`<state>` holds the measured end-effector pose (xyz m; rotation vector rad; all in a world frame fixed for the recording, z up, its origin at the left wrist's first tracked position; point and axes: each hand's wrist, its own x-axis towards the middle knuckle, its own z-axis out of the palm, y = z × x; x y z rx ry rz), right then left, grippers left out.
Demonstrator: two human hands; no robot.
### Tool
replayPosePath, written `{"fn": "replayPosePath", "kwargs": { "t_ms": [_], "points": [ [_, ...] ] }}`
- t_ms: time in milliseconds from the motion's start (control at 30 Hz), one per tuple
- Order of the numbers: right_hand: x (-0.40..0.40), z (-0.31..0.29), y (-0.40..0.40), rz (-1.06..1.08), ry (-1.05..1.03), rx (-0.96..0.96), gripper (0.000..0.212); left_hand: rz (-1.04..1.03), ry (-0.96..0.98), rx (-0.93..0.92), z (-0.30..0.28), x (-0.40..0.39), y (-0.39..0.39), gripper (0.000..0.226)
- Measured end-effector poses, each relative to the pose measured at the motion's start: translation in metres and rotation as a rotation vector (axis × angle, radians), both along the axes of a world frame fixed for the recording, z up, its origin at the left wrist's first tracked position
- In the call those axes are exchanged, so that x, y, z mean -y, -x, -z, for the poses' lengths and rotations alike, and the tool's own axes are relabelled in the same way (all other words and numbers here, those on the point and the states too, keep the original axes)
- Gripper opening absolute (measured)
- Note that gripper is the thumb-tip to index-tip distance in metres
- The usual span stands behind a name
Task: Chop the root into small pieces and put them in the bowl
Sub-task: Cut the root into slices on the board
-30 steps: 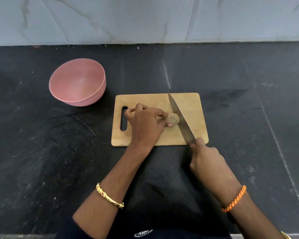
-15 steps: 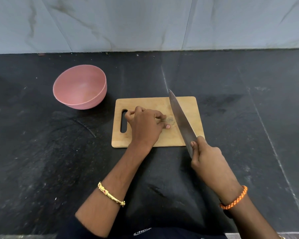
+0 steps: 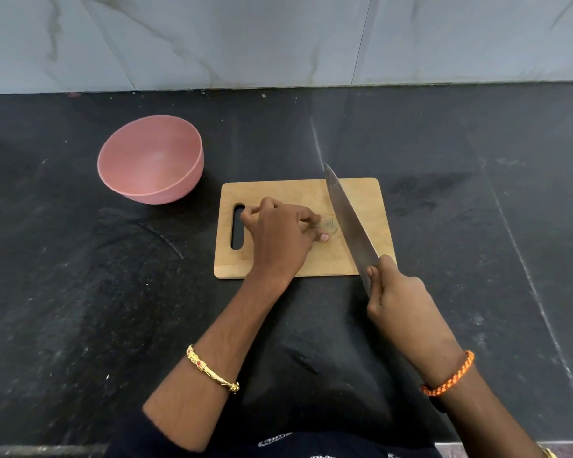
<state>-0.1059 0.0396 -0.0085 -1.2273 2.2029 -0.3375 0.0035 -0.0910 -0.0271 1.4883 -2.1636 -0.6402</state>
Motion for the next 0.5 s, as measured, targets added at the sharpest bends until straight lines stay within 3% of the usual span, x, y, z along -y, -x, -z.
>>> {"fn": "replayPosePath", "kwargs": {
  "t_ms": [233, 433, 500],
  "points": [
    [0.027, 0.009, -0.003, -0.046, -0.057, -0.037, 0.01, 0.001, 0.003, -0.014, 0.002, 0.001, -0.002, 0.027],
    [-0.009, -0.007, 0.002, -0.041, -0.129, 0.012, 0.022, -0.04, 0.022, -0.003, 0.003, -0.003, 0.0, 0.027],
    [-0.023, -0.016, 0.0, 0.0, -0.044, 0.029, 0.022, -0.031, 0.006, 0.001, 0.002, -0.003, 0.0, 0.028]
  ]
}}
